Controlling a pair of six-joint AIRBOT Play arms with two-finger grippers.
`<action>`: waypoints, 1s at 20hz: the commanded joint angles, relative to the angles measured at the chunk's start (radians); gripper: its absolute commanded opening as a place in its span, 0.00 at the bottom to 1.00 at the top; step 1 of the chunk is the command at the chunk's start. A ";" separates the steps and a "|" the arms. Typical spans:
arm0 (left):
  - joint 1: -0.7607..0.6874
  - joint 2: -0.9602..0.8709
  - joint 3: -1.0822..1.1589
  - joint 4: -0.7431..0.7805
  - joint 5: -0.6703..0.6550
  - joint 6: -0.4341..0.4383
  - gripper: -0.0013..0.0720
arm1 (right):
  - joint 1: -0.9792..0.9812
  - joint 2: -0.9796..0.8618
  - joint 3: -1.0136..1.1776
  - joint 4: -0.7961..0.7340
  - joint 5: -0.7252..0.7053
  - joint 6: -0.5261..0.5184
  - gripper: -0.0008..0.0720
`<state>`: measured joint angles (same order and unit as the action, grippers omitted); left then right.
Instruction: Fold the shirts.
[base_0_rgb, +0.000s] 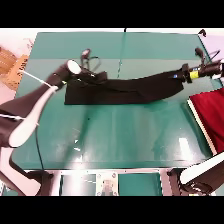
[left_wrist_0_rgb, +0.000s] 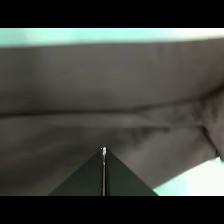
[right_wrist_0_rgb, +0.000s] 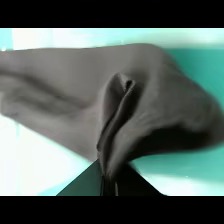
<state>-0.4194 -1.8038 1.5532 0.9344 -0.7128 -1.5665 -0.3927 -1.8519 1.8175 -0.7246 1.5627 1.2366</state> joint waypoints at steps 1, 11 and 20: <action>-0.143 -0.093 0.051 -0.022 0.113 0.004 0.05 | 0.058 0.123 0.070 0.004 0.093 0.051 0.03; -0.197 -0.328 0.317 -0.149 0.045 -0.002 0.05 | 0.216 0.236 0.099 0.003 0.083 0.074 0.03; 0.144 -0.203 0.536 -0.069 -0.446 0.110 0.05 | 0.350 0.234 0.097 0.003 -0.050 0.219 0.03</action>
<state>-0.3954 -2.0624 2.0369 0.8417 -0.9794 -1.4887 -0.1101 -1.6169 1.9148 -0.7231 1.5963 1.4010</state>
